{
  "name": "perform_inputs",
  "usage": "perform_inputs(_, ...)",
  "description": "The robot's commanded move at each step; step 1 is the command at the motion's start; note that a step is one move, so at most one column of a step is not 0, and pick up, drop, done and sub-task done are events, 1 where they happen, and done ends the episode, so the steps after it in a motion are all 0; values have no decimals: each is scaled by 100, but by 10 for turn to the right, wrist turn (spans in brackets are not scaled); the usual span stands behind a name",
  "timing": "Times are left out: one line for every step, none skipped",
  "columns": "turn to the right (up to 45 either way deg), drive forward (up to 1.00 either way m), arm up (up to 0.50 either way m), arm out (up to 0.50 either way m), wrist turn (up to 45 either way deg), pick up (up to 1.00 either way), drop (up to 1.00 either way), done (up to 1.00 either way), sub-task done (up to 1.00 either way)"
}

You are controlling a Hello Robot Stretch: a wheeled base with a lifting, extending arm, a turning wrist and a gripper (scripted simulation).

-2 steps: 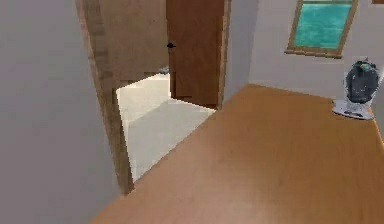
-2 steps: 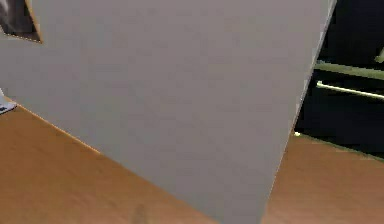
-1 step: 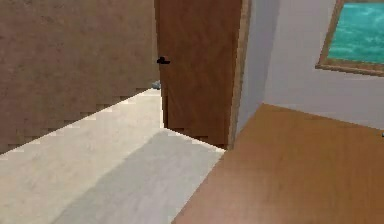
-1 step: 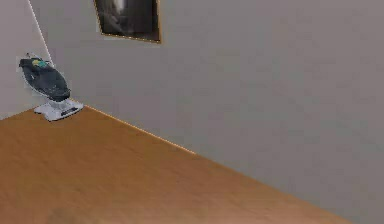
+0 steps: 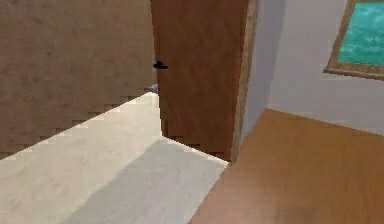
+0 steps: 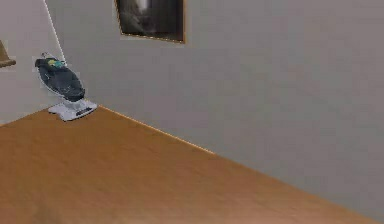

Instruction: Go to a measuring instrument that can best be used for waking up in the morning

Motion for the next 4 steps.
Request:
perform_inputs(-300, 0, 0, 0, 0, 0, 0, 0, 0)
perform_inputs(0, 100, 0, 0, 0, 0, 0, 0, 0)
perform_inputs(0, 90, 0, 0, 0, 0, 0, 0, 0)
perform_inputs(390, 0, 0, 0, 0, 0, 0, 0, 0)
